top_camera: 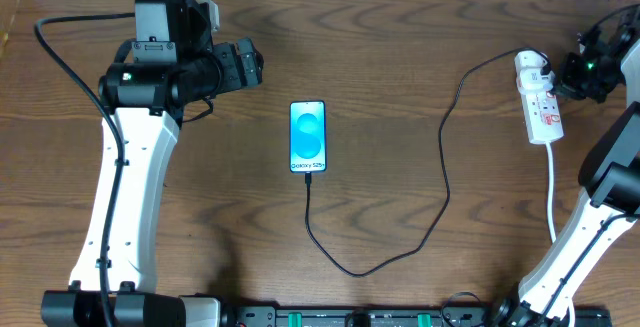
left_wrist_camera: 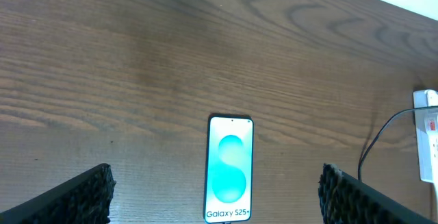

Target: Plug charger to phone and switch on socket

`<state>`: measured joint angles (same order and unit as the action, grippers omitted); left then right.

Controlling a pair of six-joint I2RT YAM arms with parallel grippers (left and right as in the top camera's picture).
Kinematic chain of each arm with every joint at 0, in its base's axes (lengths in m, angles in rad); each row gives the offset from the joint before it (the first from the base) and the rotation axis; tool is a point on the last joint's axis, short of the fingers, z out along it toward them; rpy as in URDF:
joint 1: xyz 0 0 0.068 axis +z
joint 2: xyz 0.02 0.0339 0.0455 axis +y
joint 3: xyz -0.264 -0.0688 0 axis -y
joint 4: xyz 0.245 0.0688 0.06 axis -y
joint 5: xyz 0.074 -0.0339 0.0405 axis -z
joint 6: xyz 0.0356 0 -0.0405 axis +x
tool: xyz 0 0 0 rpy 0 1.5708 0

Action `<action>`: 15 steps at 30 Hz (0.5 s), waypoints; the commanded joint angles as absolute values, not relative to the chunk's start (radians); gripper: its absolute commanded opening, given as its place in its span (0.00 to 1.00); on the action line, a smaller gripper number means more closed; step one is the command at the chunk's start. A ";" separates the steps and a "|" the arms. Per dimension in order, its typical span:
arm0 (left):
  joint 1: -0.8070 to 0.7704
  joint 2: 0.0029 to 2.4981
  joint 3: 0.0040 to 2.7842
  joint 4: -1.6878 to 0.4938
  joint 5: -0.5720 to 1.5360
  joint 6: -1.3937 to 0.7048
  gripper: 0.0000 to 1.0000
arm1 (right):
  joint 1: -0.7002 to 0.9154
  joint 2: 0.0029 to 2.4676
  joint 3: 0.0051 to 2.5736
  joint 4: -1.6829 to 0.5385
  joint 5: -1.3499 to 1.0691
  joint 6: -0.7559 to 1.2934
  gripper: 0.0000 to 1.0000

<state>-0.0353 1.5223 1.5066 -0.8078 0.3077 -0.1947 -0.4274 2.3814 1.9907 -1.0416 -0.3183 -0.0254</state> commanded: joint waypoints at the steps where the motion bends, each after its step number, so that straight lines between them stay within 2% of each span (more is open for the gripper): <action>1: -0.031 1.523 1.511 -0.811 0.294 -0.196 0.95 | -0.352 2.426 1.922 -1.067 -0.572 0.014 0.01; 15: -0.031 1.523 1.511 -0.811 0.294 -0.196 0.95 | -0.352 2.426 1.920 -1.115 -0.691 0.030 0.01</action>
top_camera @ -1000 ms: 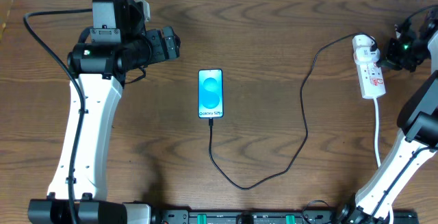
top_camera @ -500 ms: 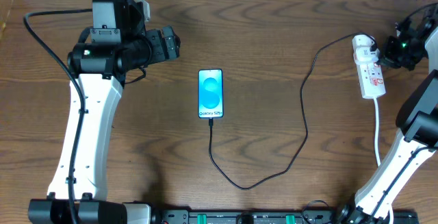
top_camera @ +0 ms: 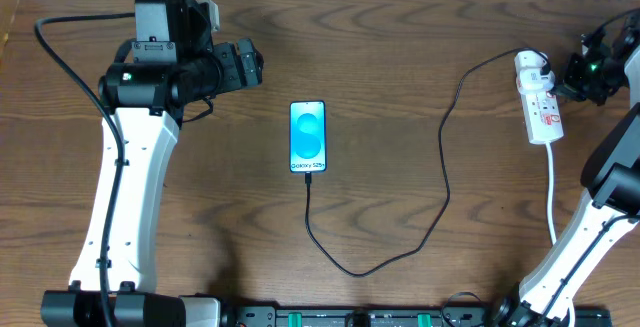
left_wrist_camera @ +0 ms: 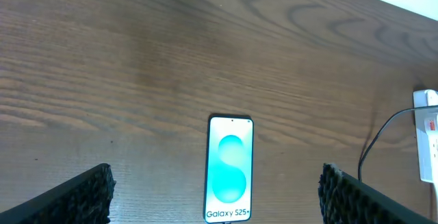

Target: Plug charger to phone and switch on socket

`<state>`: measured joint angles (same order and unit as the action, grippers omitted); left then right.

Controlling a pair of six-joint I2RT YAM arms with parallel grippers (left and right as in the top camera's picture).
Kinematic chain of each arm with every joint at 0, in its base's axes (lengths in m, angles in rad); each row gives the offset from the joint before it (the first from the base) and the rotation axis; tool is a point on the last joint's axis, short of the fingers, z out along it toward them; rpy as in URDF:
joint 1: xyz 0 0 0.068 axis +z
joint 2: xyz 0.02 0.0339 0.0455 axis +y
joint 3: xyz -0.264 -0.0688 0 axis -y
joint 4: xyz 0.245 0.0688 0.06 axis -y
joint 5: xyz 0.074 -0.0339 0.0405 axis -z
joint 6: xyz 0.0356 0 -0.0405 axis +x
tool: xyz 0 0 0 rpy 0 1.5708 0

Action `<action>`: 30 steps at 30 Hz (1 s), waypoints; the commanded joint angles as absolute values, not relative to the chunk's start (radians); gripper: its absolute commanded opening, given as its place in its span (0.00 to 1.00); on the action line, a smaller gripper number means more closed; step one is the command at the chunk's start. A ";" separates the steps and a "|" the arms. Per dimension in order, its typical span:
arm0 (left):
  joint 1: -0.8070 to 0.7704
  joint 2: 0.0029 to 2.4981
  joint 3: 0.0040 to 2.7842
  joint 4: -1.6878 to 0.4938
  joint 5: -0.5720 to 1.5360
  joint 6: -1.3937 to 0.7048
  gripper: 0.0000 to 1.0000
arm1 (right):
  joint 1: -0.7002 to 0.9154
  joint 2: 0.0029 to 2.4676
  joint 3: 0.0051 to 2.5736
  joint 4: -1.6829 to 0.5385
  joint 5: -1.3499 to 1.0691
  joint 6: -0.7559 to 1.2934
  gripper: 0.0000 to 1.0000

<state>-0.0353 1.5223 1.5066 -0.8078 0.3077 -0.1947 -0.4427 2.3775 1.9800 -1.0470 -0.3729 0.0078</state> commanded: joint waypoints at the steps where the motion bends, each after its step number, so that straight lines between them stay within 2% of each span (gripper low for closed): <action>1: -0.031 1.523 1.511 -0.811 0.294 -0.196 0.95 | -0.352 2.426 1.920 -1.118 -0.692 0.030 0.01; 13: -0.031 1.523 1.511 -0.811 0.294 -0.196 0.95 | -0.352 2.426 1.920 -1.127 -0.686 0.064 0.01; 17: -0.031 1.523 1.511 -0.811 0.294 -0.196 0.95 | -0.355 2.426 1.920 -1.091 -0.612 0.075 0.01; 30: -0.031 1.523 1.511 -0.811 0.294 -0.196 0.95 | -0.447 2.345 1.928 -1.040 -0.611 0.078 0.01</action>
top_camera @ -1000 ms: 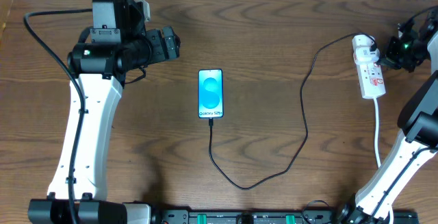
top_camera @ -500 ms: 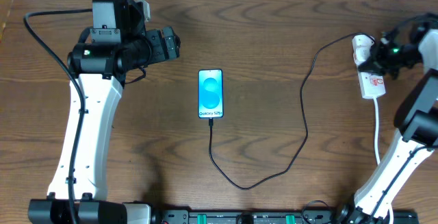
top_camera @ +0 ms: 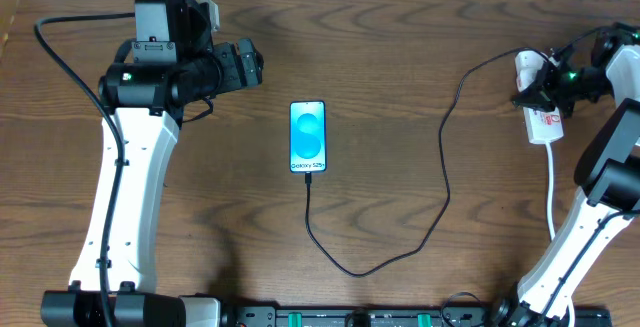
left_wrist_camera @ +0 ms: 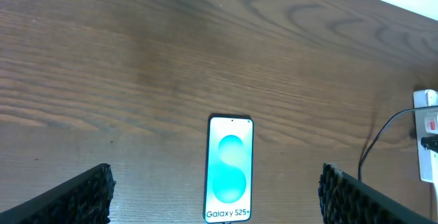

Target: Plug charger to phone and switch on socket

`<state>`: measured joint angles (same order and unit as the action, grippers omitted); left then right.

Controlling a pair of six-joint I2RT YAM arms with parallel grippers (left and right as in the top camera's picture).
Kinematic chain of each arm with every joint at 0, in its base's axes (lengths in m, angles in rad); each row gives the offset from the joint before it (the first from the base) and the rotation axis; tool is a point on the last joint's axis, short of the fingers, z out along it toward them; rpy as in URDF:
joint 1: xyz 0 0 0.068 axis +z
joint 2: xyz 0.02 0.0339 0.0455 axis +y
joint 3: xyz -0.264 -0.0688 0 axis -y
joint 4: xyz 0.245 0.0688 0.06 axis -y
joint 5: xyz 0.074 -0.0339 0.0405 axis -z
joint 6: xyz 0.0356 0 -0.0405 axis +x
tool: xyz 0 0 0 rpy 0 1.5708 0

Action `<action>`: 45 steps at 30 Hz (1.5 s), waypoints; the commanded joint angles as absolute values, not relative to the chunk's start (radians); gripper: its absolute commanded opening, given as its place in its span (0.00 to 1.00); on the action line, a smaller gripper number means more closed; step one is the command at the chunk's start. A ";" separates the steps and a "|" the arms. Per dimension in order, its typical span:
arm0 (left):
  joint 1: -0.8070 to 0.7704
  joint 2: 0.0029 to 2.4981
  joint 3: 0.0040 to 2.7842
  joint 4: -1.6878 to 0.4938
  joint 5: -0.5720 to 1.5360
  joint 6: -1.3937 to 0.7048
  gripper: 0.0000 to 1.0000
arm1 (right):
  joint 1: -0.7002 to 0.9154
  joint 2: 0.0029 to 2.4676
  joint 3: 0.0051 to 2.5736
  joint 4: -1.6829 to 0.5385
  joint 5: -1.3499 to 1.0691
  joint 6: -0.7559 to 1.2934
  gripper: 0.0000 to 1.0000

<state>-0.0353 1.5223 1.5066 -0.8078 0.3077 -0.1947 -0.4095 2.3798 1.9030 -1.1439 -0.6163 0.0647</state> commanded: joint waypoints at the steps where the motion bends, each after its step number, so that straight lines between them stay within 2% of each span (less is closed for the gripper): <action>1: -0.031 1.523 1.511 -0.811 0.294 -0.196 0.95 | -0.459 2.329 1.928 -1.039 -0.607 0.076 0.01; 11: -0.031 1.523 1.511 -0.811 0.294 -0.196 0.95 | -0.523 2.181 1.928 -1.026 -0.456 -0.017 0.01; 27: -0.031 1.523 1.511 -0.811 0.294 -0.196 0.95 | -0.435 2.220 1.858 -0.953 -0.285 -0.016 0.01; 45: -0.031 1.523 1.511 -0.811 0.294 -0.196 0.95 | -0.434 2.220 1.673 -0.776 -0.318 -0.004 0.01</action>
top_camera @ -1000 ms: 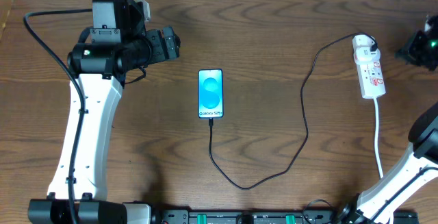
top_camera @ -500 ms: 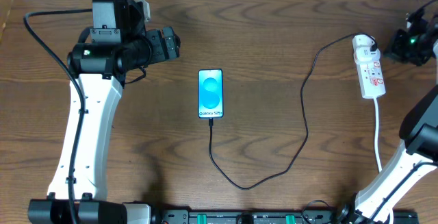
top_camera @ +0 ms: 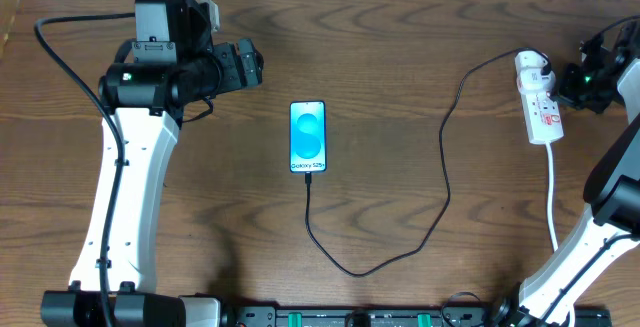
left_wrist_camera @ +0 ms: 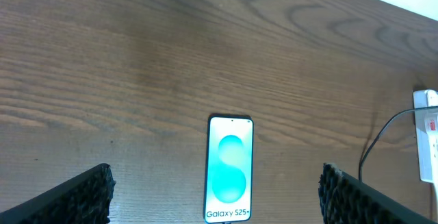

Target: Plug charger to phone and switch on socket

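Note:
The phone [top_camera: 308,137] lies face up mid-table with its screen lit, also seen in the left wrist view as the phone [left_wrist_camera: 230,169]. A black cable [top_camera: 445,167] runs from its bottom edge in a loop to the white charger [top_camera: 531,65] sitting in the white power strip [top_camera: 545,115]. My right gripper [top_camera: 577,80] hovers just right of the strip's top end; its jaws are too dark and small to read. My left gripper [left_wrist_camera: 215,207] hangs open above the table, left of and behind the phone, with its fingers [left_wrist_camera: 75,196] wide apart.
The strip's own white cord [top_camera: 553,197] runs toward the table's front edge at the right. The strip [left_wrist_camera: 427,138] shows at the right edge of the left wrist view. The table's far edge lies just behind both arms.
My right gripper was over the top of the power strip, beside the charger, and is now drawn back to the right of it. Phone, cable and left arm have not moved.
My right gripper stood just right of the strip at the first two moments, then reached left over the strip's top end, and is now back at its right side. The phone stayed lit and plugged in throughout, and the left arm kept still.

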`<state>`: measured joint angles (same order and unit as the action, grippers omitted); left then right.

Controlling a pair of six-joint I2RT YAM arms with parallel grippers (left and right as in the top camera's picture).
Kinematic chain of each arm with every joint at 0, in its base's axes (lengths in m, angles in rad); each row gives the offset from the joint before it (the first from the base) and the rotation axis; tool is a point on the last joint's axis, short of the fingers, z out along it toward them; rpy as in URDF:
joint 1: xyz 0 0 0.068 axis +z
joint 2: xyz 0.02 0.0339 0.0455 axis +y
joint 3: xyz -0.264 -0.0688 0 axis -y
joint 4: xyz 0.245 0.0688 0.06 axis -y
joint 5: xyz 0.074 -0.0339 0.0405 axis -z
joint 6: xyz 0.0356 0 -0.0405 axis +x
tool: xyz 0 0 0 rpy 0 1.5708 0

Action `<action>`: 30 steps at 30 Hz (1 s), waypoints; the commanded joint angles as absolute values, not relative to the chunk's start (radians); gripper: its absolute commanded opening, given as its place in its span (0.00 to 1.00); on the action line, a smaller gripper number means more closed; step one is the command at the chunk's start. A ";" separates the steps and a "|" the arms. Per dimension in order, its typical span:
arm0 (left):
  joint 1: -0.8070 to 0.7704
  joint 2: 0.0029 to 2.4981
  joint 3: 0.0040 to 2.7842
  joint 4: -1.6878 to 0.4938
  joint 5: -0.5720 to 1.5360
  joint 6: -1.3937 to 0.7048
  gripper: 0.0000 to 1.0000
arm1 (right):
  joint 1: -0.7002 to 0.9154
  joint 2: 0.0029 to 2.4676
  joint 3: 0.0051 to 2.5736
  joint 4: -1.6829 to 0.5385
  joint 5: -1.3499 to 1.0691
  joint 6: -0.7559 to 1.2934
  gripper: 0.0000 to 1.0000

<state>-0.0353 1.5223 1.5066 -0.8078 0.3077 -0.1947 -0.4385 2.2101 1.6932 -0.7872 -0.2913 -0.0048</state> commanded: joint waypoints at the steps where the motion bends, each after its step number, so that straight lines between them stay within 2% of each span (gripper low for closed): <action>1: -0.031 1.523 1.511 -0.811 0.294 -0.196 0.95 | -0.434 2.220 1.673 -0.774 -0.319 -0.005 0.01; 30: -0.031 1.523 1.511 -0.811 0.294 -0.196 0.95 | -0.366 2.222 1.642 -0.731 -0.358 -0.042 0.01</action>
